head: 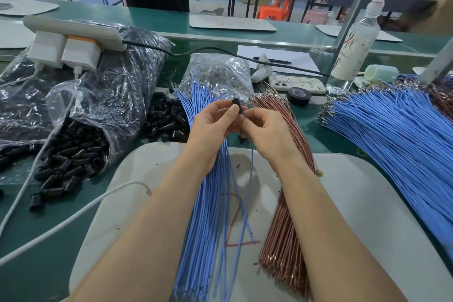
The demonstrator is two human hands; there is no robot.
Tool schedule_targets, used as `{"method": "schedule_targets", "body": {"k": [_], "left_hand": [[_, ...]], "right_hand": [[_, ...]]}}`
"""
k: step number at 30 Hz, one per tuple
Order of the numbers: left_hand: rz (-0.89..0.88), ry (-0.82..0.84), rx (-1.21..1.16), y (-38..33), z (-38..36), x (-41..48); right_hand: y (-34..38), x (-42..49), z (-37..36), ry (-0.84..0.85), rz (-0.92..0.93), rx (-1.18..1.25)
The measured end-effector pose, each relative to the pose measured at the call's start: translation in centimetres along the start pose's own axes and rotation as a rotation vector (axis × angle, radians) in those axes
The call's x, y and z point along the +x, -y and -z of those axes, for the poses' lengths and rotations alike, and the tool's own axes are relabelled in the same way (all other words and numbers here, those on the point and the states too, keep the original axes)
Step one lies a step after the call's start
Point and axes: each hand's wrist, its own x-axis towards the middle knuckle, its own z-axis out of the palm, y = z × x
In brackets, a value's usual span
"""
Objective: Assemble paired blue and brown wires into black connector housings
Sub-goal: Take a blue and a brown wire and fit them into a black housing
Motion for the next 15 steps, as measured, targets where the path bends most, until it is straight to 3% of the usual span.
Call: {"method": "schedule_targets", "body": {"k": [15], "left_hand": [[-0.008, -0.067, 0.004, 0.69, 0.32, 0.51]], "right_hand": [[0.0, -0.23, -0.54, 0.068, 0.028, -0.23]]}}
